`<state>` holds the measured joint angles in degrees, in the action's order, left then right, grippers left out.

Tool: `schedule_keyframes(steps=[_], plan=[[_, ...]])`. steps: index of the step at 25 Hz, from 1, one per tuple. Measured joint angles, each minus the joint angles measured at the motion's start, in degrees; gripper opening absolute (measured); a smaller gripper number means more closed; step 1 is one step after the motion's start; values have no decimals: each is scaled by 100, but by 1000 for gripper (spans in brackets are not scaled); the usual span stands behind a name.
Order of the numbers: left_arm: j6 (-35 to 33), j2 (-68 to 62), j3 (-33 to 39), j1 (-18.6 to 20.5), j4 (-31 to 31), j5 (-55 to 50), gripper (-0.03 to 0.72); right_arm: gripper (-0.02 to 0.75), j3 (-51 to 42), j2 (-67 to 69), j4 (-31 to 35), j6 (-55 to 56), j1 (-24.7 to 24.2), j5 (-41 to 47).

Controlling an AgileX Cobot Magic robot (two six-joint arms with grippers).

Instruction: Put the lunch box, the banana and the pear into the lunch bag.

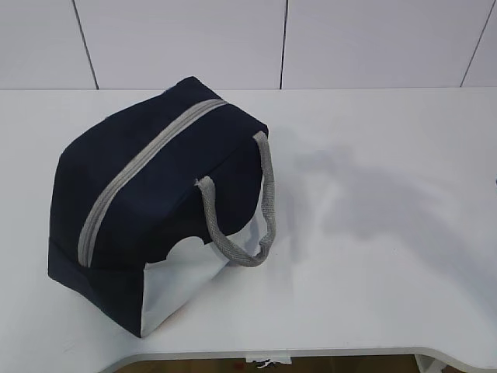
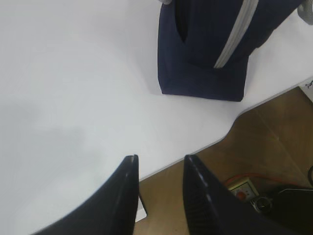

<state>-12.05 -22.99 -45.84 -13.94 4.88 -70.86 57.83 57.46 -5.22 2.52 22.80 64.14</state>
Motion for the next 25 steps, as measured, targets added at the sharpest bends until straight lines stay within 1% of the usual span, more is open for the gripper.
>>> schedule_keyframes(steps=[6, 12, 16, 17, 19, 20, 25], plan=[[0, 740, 561, 0, -11, 0, 235, 342, -692, -699, -34, -21, 0, -45], [0, 995, 1090, 0, -64, 23, 236, 342, -1478, -1576, -37, -21, 0, -606], [0, 1248, 1278, 0, 216, 416, 235, 342, -2060, -2043, -37, -21, 0, -682], [10, 1341, 1306, 0, 308, 500, 250, 342, -2211, -2160, -37, -21, 0, -682], [10, 1520, 1359, 0, 481, 658, 240, 342, -2485, -2410, -25, -10, 0, -720], [10, 1623, 1390, 0, 559, 690, 259, 342, -2591, -2564, -2, -10, 0, -762], [10, 2151, 1475, 0, 782, 727, 238, 342, -2983, -3384, 57, -1, 0, -1114]])
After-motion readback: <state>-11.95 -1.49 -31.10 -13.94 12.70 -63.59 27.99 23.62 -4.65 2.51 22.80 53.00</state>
